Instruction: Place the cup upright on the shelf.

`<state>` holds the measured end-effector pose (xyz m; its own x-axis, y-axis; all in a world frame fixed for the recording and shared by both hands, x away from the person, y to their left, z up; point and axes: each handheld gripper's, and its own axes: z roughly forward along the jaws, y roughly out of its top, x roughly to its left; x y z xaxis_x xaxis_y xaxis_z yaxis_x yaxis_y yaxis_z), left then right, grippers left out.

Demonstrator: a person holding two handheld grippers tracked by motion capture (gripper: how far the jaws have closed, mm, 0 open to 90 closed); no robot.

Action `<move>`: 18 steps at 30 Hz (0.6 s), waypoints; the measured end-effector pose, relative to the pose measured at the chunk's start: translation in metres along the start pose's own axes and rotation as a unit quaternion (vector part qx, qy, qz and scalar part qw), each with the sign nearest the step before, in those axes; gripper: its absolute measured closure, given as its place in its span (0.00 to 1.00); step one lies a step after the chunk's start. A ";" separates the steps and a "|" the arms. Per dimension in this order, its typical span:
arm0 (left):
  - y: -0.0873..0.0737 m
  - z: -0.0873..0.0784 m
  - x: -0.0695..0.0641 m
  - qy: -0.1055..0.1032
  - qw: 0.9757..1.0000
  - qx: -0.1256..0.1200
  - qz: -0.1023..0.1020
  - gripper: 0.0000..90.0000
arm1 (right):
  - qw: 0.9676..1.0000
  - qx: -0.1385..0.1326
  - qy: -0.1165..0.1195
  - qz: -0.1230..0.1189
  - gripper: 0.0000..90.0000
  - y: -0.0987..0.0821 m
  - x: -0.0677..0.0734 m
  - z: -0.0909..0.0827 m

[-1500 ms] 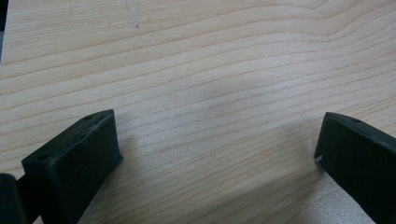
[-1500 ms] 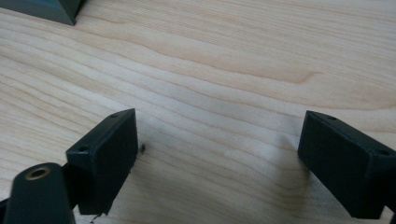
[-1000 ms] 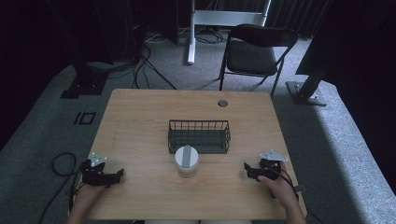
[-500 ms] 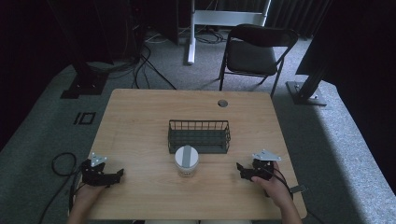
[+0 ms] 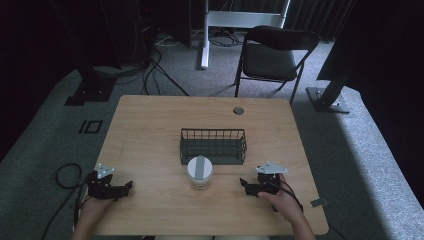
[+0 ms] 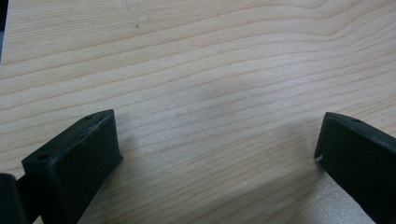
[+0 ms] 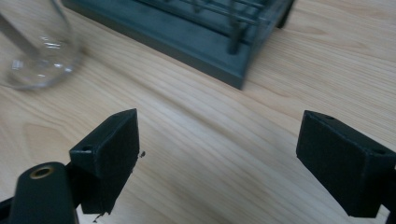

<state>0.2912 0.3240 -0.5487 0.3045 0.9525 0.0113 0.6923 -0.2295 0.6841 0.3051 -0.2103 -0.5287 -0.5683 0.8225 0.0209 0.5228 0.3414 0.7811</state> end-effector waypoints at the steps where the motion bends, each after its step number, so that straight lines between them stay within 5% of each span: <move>1: 0.000 0.000 0.000 0.000 1.000 0.000 0.000 0.00 | 1.000 -0.002 0.005 -0.001 0.15 0.001 0.002 0.001; 18: 0.000 0.000 0.000 0.000 1.000 0.000 0.000 0.00 | 0.997 -0.011 0.067 -0.041 0.15 0.012 0.044 0.010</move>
<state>0.2912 0.3240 -0.5487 0.3040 0.9526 0.0111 0.6926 -0.2290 0.6840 0.2927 -0.1652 -0.5251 -0.6889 0.7239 0.0375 0.4574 0.3940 0.7972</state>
